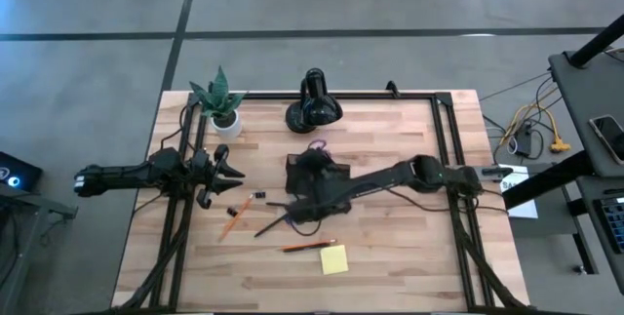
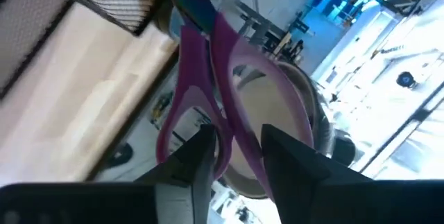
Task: Pick and place office supplies into organizer
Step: Put the purple scissors into the black desk organizer, then put the right black binder clip into the black desk organizer
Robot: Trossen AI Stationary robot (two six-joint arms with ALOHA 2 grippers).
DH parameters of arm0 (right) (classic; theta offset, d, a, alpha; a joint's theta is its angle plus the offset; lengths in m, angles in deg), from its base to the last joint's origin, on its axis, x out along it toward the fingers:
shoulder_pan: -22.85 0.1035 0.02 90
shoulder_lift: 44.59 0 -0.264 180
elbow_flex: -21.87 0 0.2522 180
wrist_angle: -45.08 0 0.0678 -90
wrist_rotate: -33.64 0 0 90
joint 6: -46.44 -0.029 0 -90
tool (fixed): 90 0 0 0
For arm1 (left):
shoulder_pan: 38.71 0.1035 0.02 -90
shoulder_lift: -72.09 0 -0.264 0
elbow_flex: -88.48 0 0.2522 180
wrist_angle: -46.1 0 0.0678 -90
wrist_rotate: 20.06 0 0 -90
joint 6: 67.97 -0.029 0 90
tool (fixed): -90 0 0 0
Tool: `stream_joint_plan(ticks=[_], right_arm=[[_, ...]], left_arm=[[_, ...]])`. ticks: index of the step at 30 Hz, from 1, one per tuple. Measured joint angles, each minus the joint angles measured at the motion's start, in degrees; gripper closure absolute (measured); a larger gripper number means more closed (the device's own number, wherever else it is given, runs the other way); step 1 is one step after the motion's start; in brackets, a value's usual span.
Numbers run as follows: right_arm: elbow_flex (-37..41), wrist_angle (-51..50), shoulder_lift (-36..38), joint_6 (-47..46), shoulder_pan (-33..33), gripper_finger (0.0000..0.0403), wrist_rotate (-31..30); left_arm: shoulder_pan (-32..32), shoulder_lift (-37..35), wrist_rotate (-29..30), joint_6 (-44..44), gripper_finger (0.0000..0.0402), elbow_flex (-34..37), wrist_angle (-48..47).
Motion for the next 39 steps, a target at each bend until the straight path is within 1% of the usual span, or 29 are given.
stream_joint_plan(ticks=[2,6,8,10,11,12,13,14,15,16,17,18,19,20,22,24,26,28,31,34,37,39], right_arm=[[0.8,0.0,0.0,-0.7,0.6,0.0279,1.8],[1.4,0.0,0.0,-5.1,2.1,0.0263,2.1],[1.4,0.0,0.1,-6.2,2.8,0.0257,1.2],[0.8,-0.1,0.3,-6.4,3.9,0.0252,-1.1],[0.1,0.0,0.7,-7.5,4.7,0.025,-1.9],[-1.0,0.2,1.0,-10.6,5.6,0.0249,-1.6],[-2.8,0.6,1.3,-16.5,6.8,0.0249,1.0],[-5.2,0.9,1.5,-22.6,7.7,0.0249,7.3],[-7.4,1.4,1.7,-28.5,8.0,0.025,17.2],[-8.9,3.5,1.8,-34.0,8.0,0.0252,28.8],[-9.6,6.8,1.8,-38.2,7.1,0.0255,38.7],[-9.8,10.7,1.7,-41.4,6.0,0.0259,46.1],[-9.9,13.8,1.5,-43.4,4.9,0.0263,50.2],[-10.0,16.0,1.3,-44.1,3.8,0.0267,52.3],[-10.1,17.3,1.2,-43.9,2.2,0.0272,52.9],[-10.2,13.1,1.6,-45.6,1.9,0.0274,52.6],[-10.2,7.0,1.7,-48.4,2.0,0.0275,53.8],[-9.3,3.7,1.7,-47.5,2.9,0.0275,54.6],[-6.8,3.2,3.5,-44.3,5.7,0.0275,54.5],[-1.8,3.2,6.5,-45.9,8.4,0.0276,58.1],[6.9,4.4,10.0,-54.1,9.5,0.0276,60.7],[13.5,8.0,13.4,-61.1,9.7,0.0277,61.7]], left_arm=[[0.0,0.0,0.0,0.0,0.0316,0.0,0.0],[0.0,0.0,0.0,0.0,0.0316,0.0,0.0],[0.0,0.0,0.0,0.0,0.0316,0.0,0.0],[0.0,0.0,0.0,0.0,0.0316,0.0,0.0],[0.0,0.0,0.0,0.0,0.0316,0.0,0.0],[0.0,0.0,0.0,0.0,0.0316,0.0,0.0],[0.0,0.0,0.0,0.0,0.0316,0.0,0.0],[0.0,0.0,0.0,0.0,0.0316,0.0,0.0],[0.0,0.0,0.0,0.0,0.0316,0.0,0.0],[0.0,0.0,0.0,0.0,0.0316,0.0,0.0],[0.0,0.0,0.0,0.0,0.0316,0.0,0.0],[0.0,0.0,0.0,0.0,0.0316,0.0,0.0],[0.0,0.0,0.0,0.0,0.0316,0.0,0.0],[0.0,0.0,0.0,0.0,0.0316,0.0,0.0],[0.0,0.0,0.0,0.0,0.0316,0.0,0.0],[0.0,-0.1,0.0,0.0,0.0316,0.0,0.0],[0.0,0.0,0.0,0.0,0.0316,0.0,0.0],[0.0,0.0,0.0,0.0,0.0316,0.0,0.0],[0.0,0.0,0.0,0.0,0.0316,0.0,0.0],[0.0,0.0,0.0,0.0,0.0316,0.0,0.1],[0.0,0.0,0.0,0.0,0.0316,0.0,0.0],[0.0,0.0,0.0,0.0,0.0316,0.0,0.0]])
